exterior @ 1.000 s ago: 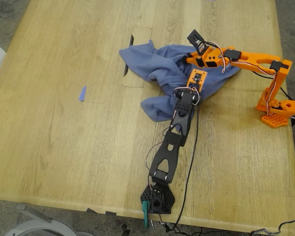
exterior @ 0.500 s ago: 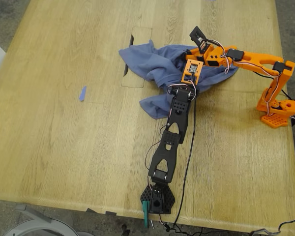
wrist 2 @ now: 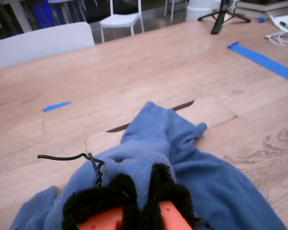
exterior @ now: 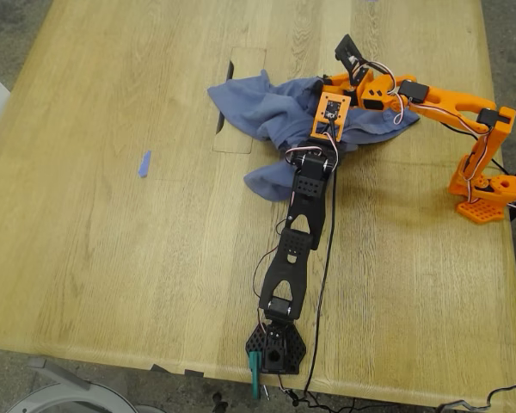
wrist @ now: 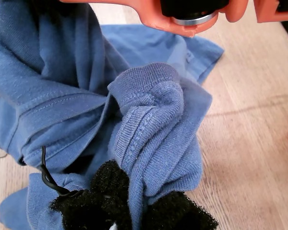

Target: Fold a T-shirt

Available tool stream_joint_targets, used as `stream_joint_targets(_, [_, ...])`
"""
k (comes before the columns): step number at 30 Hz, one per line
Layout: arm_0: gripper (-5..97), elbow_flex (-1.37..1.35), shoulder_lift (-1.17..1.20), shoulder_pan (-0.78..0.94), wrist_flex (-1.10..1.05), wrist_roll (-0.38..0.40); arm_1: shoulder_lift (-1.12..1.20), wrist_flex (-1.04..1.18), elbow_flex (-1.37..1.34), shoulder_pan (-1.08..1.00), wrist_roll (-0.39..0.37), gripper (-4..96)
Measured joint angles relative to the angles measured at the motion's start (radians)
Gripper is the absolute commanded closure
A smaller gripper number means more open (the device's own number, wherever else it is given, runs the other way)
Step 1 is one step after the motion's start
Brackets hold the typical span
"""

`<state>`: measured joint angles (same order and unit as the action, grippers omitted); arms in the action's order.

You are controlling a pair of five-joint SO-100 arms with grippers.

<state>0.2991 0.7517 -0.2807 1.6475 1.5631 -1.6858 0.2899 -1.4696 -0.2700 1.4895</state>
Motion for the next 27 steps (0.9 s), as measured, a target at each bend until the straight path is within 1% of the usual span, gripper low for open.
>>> stream_joint_targets(8, [92,0.000,0.095,0.006,0.000,0.000,0.000,0.000,0.091,0.009,0.002,91.6])
stream_joint_targets(19, [92,0.000,0.219,0.067,0.000,0.000,0.000,0.000,0.225,0.025,0.003,91.6])
stream_joint_targets(27, [92,0.000,0.288,0.069,-0.031,0.000,0.014,0.002,0.407,0.052,0.009,91.6])
